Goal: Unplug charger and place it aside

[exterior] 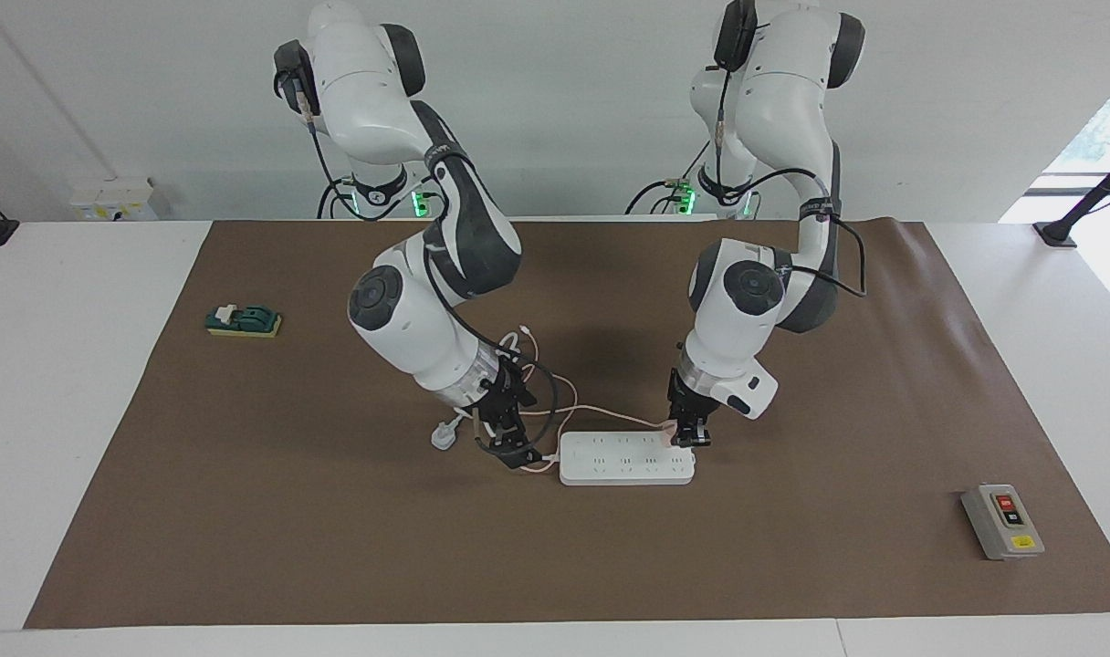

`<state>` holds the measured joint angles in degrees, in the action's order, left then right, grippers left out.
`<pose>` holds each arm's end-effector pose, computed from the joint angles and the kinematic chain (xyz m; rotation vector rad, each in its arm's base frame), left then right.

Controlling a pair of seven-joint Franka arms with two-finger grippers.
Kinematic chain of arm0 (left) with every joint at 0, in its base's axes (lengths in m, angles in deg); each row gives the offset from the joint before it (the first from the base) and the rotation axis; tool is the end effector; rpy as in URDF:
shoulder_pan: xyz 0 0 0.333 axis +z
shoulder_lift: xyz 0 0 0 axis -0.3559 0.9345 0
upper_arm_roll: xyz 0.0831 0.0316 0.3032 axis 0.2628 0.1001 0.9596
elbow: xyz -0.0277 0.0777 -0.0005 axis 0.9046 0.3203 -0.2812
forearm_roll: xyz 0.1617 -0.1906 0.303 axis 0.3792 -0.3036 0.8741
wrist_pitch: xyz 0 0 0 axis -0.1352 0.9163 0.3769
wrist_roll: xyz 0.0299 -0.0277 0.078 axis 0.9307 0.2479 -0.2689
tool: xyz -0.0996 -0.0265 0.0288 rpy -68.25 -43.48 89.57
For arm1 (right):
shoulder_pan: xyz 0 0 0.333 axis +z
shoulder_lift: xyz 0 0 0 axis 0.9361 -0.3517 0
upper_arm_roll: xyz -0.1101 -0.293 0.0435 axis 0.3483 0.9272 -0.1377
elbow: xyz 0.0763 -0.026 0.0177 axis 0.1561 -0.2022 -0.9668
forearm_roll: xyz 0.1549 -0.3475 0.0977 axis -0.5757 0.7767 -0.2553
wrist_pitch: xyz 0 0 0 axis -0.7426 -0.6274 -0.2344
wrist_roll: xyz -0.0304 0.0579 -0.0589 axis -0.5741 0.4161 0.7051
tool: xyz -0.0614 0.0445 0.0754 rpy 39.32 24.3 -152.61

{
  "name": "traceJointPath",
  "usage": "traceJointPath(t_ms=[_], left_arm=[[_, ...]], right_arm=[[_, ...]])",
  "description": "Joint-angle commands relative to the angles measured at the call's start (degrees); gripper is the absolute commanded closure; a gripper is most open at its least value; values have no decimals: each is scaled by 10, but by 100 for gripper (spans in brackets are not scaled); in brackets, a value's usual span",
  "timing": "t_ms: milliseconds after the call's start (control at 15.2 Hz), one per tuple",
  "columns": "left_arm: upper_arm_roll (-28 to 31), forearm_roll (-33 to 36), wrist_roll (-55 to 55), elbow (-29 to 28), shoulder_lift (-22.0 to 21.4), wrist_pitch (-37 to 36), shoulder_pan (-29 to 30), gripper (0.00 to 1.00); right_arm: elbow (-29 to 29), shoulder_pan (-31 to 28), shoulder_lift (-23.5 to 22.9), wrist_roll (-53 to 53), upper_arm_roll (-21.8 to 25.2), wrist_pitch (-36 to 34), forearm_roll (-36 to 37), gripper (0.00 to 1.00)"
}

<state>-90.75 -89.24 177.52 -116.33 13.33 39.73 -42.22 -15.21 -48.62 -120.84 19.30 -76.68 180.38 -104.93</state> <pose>0.6413 -0.2758 0.3412 2.1606 2.1107 -0.0209 0.7008 0.2844 0.3849 -2.0245 1.8559 0.4112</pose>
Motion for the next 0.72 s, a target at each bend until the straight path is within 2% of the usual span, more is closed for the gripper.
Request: traceJointPath(t_ms=[0, 197, 657], left_arm=[[6, 4, 1, -18, 2, 33, -6, 100], [6, 4, -2, -19, 2, 38, -4, 100], [6, 4, -4, -26, 2, 45, -5, 100]], right_arm=[[17, 17, -17, 11, 1, -6, -19, 2], [6, 28, -20, 10, 1, -25, -24, 2], [8, 36, -54, 6, 2, -4, -18, 2]])
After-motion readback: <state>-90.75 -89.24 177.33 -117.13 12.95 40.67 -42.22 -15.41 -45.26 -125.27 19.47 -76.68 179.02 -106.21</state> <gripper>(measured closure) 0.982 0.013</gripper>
